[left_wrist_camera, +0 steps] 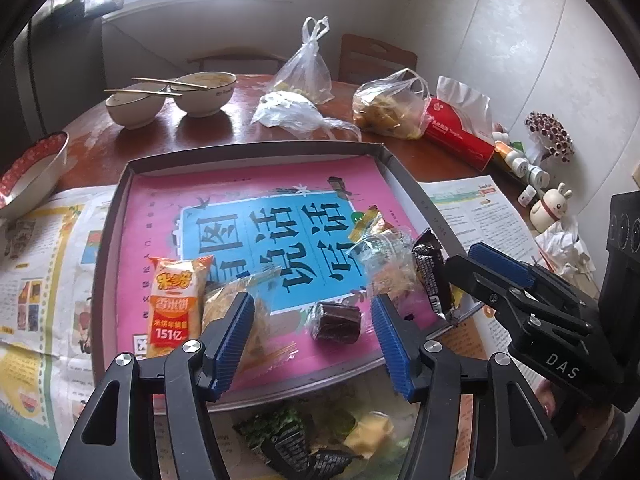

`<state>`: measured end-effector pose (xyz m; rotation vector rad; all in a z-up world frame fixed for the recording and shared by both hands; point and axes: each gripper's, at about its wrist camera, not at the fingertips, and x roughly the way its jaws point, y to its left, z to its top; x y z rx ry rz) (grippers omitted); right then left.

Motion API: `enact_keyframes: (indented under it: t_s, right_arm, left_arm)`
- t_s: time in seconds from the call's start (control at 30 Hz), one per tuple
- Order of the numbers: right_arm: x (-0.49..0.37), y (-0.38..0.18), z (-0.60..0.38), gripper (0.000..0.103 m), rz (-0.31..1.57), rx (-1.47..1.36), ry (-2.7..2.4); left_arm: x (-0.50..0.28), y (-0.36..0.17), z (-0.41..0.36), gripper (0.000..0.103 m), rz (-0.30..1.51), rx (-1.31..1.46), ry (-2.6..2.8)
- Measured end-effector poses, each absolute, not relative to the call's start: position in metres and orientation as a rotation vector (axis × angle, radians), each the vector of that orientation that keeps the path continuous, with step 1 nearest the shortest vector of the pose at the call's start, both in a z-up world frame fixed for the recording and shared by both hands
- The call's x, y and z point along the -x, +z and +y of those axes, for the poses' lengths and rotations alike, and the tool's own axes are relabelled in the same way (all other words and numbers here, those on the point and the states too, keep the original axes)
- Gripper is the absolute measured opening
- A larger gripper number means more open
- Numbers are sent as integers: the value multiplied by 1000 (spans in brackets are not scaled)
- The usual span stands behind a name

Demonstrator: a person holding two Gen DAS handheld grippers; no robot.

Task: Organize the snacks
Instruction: 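Move both grippers back to the remaining snacks beside the tray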

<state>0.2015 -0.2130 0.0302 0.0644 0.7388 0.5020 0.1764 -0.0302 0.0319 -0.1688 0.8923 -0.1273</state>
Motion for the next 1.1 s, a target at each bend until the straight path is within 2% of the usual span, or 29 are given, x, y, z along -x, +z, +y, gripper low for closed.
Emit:
enact_keyframes:
  t_s: [0.13,0.57,0.7,1.1]
  right_arm:
    - [-198,33,-211,49,733,-62,510]
    - [-185,41,-209,51,717,-46,524]
    - [-181,43,-209,60,715,-36,523]
    - [-169,49,-208,63,701,-5,525]
  left_arm:
    - [-171,35,-26,69,884,172,-115]
    - [-151,43,-13,72,862,187,-105]
    - [-145,45,-9,73,859,193,-101]
    - [-125,44,-5,74,863,198,-96]
